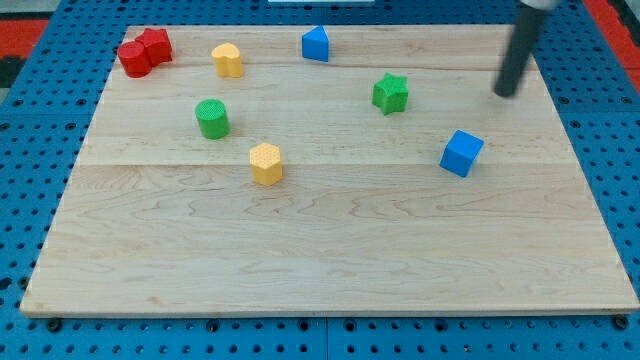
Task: Place the blue cube above the green star
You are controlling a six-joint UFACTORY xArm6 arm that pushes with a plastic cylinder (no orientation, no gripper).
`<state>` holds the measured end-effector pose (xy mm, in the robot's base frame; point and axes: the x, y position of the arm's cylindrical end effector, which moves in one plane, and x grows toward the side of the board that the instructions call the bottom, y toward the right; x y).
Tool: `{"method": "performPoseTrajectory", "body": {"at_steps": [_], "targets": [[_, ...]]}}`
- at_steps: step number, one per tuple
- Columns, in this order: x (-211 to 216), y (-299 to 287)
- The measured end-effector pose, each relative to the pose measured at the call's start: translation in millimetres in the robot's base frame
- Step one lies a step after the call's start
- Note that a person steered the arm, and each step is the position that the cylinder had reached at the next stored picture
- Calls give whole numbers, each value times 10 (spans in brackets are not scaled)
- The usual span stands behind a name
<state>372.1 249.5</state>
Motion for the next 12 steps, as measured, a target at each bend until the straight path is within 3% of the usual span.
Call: {"method": "performPoseTrajectory", "body": {"at_steps": [1, 2, 3, 5, 7, 8, 9, 12], "targets": [[891, -491], [693, -1079], [121, -1309], [215, -1665], [-243, -1384], [135, -1461], [-240, -1665], [-788, -890]]}}
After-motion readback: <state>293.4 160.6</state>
